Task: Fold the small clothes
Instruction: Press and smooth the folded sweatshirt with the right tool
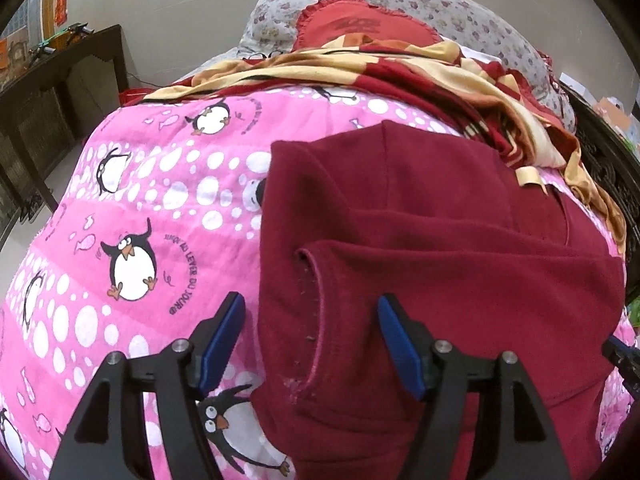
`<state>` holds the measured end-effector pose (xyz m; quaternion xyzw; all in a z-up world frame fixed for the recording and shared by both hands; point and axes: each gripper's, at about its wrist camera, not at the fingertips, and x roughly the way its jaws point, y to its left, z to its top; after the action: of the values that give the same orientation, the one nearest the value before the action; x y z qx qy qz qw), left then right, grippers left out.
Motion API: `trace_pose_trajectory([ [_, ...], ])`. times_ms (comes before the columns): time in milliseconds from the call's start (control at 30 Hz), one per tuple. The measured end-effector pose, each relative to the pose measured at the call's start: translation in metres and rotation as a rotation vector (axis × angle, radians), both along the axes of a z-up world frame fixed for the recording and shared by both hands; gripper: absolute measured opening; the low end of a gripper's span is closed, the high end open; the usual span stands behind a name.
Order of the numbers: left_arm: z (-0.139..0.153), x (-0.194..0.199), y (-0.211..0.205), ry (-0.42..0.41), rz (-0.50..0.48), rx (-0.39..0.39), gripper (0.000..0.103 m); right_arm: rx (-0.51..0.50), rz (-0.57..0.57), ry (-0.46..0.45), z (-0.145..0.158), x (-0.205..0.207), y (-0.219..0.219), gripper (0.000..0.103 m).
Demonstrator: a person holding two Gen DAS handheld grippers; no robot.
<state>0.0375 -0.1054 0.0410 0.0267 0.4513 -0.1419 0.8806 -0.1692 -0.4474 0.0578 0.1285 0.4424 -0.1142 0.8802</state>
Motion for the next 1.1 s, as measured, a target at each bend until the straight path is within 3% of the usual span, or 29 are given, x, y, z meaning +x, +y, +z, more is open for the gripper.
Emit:
trace_pose_trajectory([
  [200, 0.012, -0.007, 0.002, -0.023, -0.015, 0.025, 0.072, 0.013, -0.017, -0.092, 0.037, -0.007, 0.002, 0.048],
  [333, 0.016, -0.009, 0.002, -0.036, -0.017, 0.022, 0.072, -0.002, -0.024, -0.138, 0.05, 0.011, 0.001, 0.049],
  [467, 0.007, -0.005, 0.0, -0.02, -0.011, 0.033, 0.072, -0.029, -0.056, -0.109, 0.041, 0.04, -0.009, 0.049],
  [533, 0.002, -0.002, -0.001, -0.011, -0.009, 0.036, 0.073, -0.025, -0.08, -0.042, 0.026, 0.055, -0.017, 0.049],
  [633, 0.0, -0.001, -0.002, -0.011, -0.007, 0.042, 0.076, 0.006, -0.076, -0.052, 0.023, 0.058, -0.023, 0.049],
  [767, 0.003, -0.002, 0.0, -0.01, -0.011, 0.044, 0.077, 0.006, -0.06, -0.063, 0.039, 0.036, -0.016, 0.049],
  [867, 0.008, -0.007, 0.002, -0.012, -0.016, 0.051, 0.077, 0.008, -0.04, -0.058, 0.044, 0.01, -0.005, 0.055],
  [967, 0.012, -0.014, 0.004, -0.015, -0.019, 0.048, 0.077, 0.037, -0.039, -0.026, 0.029, -0.012, 0.001, 0.06],
  [1033, 0.016, -0.021, 0.005, -0.021, -0.021, 0.052, 0.077, 0.019, -0.053, 0.052, 0.005, -0.014, 0.0, 0.06],
  [1100, 0.019, -0.028, 0.007, -0.02, -0.025, 0.059, 0.077, 0.055, -0.065, 0.042, -0.006, -0.014, -0.007, 0.063],
])
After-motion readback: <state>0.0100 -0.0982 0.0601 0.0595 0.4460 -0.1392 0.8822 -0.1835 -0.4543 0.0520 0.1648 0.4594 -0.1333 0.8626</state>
